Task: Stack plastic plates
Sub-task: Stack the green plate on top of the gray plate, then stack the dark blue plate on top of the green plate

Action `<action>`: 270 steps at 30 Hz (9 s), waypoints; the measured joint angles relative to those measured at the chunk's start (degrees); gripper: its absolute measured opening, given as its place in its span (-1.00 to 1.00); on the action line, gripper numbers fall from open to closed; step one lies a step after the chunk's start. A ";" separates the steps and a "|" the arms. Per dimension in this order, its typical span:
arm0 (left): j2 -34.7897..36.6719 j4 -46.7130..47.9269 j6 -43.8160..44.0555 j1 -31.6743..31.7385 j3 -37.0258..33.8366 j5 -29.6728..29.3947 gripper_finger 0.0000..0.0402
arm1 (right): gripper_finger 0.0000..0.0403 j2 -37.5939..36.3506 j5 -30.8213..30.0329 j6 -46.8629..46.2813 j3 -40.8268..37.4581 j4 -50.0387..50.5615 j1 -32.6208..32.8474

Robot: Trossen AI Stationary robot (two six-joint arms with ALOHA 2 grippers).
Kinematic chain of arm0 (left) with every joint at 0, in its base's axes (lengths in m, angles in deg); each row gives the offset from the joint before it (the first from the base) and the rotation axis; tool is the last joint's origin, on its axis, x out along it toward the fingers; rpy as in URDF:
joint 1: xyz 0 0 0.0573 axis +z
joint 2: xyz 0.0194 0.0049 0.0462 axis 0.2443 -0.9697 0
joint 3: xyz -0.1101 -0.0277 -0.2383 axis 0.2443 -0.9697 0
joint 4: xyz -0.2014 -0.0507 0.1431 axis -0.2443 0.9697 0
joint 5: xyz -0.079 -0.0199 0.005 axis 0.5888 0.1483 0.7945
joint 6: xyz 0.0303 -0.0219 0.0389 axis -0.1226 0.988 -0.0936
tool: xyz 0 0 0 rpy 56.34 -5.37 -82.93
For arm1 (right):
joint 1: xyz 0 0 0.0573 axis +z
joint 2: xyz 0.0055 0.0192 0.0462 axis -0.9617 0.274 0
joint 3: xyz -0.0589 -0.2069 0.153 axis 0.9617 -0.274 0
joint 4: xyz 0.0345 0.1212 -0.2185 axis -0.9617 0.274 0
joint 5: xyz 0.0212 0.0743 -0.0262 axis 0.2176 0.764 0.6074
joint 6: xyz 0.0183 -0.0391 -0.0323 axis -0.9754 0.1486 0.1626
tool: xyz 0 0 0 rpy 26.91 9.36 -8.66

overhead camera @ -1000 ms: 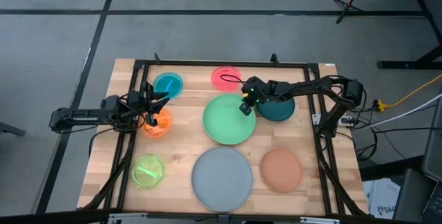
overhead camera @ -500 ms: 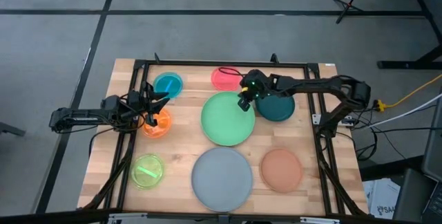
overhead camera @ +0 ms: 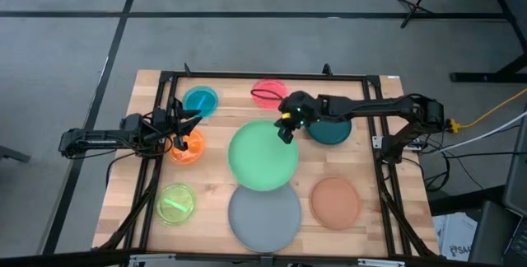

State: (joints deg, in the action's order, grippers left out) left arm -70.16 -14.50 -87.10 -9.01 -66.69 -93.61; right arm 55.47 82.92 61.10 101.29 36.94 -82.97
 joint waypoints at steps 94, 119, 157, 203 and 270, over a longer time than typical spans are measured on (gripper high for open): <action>0.02 3.99 6.40 -0.04 0.02 -0.32 -0.49 | -0.30 -24.31 -19.06 2.39 -15.71 27.25 -11.93; 0.02 3.99 6.36 -0.04 0.02 -0.38 -0.49 | -0.30 -24.26 -6.18 11.58 -26.00 20.03 -40.82; 0.02 3.99 6.36 -0.04 0.02 -1.87 -0.49 | -0.93 -15.86 2.06 13.63 -30.78 10.81 -42.16; 0.02 4.01 6.40 -0.04 0.02 -1.84 -0.49 | -1.00 -15.78 22.98 -7.53 -27.93 -13.75 -6.81; 0.02 4.25 7.85 -0.04 0.02 -1.59 -0.49 | -1.00 14.16 10.30 -11.78 -8.42 -24.60 18.65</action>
State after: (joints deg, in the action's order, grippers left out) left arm -70.14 -10.25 -79.25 -9.06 -66.67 -95.20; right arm 69.64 93.22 49.31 92.87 12.35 -64.32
